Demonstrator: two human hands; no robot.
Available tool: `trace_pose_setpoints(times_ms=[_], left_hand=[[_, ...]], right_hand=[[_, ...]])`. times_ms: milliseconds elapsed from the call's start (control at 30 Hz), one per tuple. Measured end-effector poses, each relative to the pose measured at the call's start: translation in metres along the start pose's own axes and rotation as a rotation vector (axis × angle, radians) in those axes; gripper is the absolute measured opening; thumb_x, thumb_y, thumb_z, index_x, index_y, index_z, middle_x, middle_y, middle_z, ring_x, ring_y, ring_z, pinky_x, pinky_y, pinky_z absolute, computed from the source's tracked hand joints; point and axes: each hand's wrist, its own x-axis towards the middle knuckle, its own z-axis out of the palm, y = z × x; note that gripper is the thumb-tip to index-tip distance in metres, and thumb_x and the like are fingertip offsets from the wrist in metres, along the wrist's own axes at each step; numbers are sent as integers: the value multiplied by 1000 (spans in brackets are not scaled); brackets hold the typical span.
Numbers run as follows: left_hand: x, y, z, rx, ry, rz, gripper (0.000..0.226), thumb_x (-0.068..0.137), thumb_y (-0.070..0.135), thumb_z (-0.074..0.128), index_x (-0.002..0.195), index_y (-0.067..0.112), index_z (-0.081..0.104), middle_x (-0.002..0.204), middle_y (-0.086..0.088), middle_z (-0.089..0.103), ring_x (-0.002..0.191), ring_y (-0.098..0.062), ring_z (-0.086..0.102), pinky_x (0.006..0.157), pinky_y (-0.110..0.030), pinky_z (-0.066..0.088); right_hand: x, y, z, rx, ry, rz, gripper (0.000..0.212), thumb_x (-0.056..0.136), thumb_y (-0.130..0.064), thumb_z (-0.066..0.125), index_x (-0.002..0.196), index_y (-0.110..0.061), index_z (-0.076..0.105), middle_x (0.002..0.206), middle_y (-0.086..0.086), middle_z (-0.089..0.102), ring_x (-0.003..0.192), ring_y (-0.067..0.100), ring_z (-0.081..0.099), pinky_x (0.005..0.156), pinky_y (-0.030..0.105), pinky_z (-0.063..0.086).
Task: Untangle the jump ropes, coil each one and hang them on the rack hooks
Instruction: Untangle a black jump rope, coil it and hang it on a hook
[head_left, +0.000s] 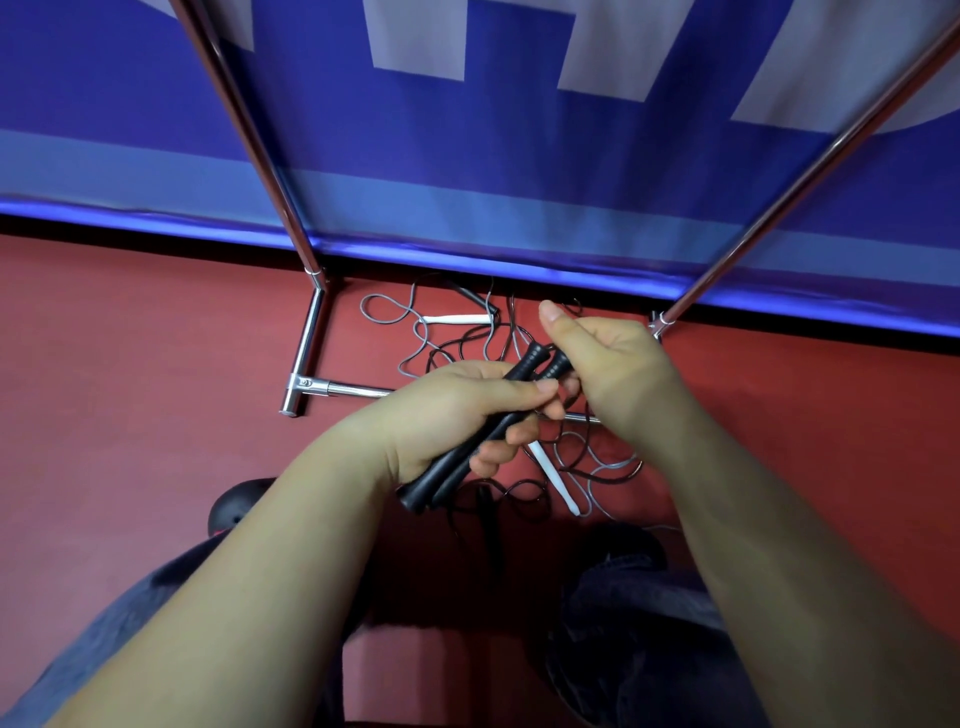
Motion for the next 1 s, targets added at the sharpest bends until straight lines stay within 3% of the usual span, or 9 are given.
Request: trace_pose_setpoints(times_ms=[133, 233, 400, 533, 667, 767, 867, 933, 1000], left_hand=[[0, -2, 2, -137, 18, 119, 16, 83, 25, 61, 75, 12, 61, 51, 2, 40, 35, -4, 28, 34, -13, 21], [-3, 6, 0, -315, 91, 185, 17, 82, 27, 58, 76, 12, 55, 50, 3, 37, 32, -2, 27, 33, -9, 20], [1, 14, -10, -417, 391, 296, 20, 92, 28, 46, 76, 16, 48, 47, 7, 35, 33, -1, 24, 32, -9, 20], [2, 16, -24, -498, 649, 357, 30, 101, 27, 38, 74, 18, 46, 44, 9, 34, 32, -1, 22, 32, -10, 19], [1, 14, -25, -417, 737, 350, 29, 101, 26, 40, 73, 18, 45, 44, 9, 35, 32, -2, 23, 34, -11, 19], [-2, 15, -23, -271, 683, 299, 25, 100, 24, 42, 76, 17, 45, 45, 8, 36, 34, -4, 25, 34, -11, 21], [-6, 13, -10, -51, 425, 190, 21, 97, 21, 44, 78, 14, 47, 48, 5, 36, 35, -5, 26, 34, -12, 23], [-7, 9, 0, 74, 265, 117, 19, 96, 18, 44, 79, 12, 48, 48, 4, 36, 34, -5, 26, 33, -12, 23], [-8, 6, 5, 128, 200, 66, 19, 96, 17, 45, 79, 11, 48, 48, 3, 36, 34, -4, 27, 33, -11, 22]], right_hand=[[-2, -9, 3, 162, -11, -17, 59, 95, -41, 41, 41, -19, 46, 37, -4, 45, 40, 10, 42, 46, 15, 35], [0, -11, 5, 170, -54, -10, 52, 98, -40, 32, 53, -15, 38, 39, -8, 37, 52, 18, 40, 53, 18, 36], [4, -2, 4, 41, -164, 57, 48, 99, -38, 34, 57, -17, 40, 34, -11, 32, 36, 6, 32, 64, 34, 41], [3, 6, 6, -125, -218, 40, 49, 96, -44, 39, 53, -20, 43, 35, -11, 34, 41, 12, 32, 64, 35, 39], [3, 6, 2, -38, -158, 4, 46, 95, -40, 43, 54, -20, 47, 34, -9, 36, 43, 15, 43, 64, 33, 39], [2, 7, 1, -84, -128, 9, 38, 96, -40, 42, 67, -22, 57, 44, -12, 52, 50, 7, 53, 66, 29, 42], [2, 7, -1, -55, -51, -20, 21, 94, -49, 39, 92, -33, 54, 86, -18, 60, 83, 1, 54, 75, 16, 38], [0, 1, -2, 44, -66, -83, 15, 94, -43, 41, 98, -36, 54, 88, -18, 58, 82, -5, 52, 72, 4, 37], [-2, -1, 2, 24, -116, -155, 17, 94, -36, 46, 85, -32, 59, 75, -16, 58, 72, -2, 52, 72, 10, 41]])
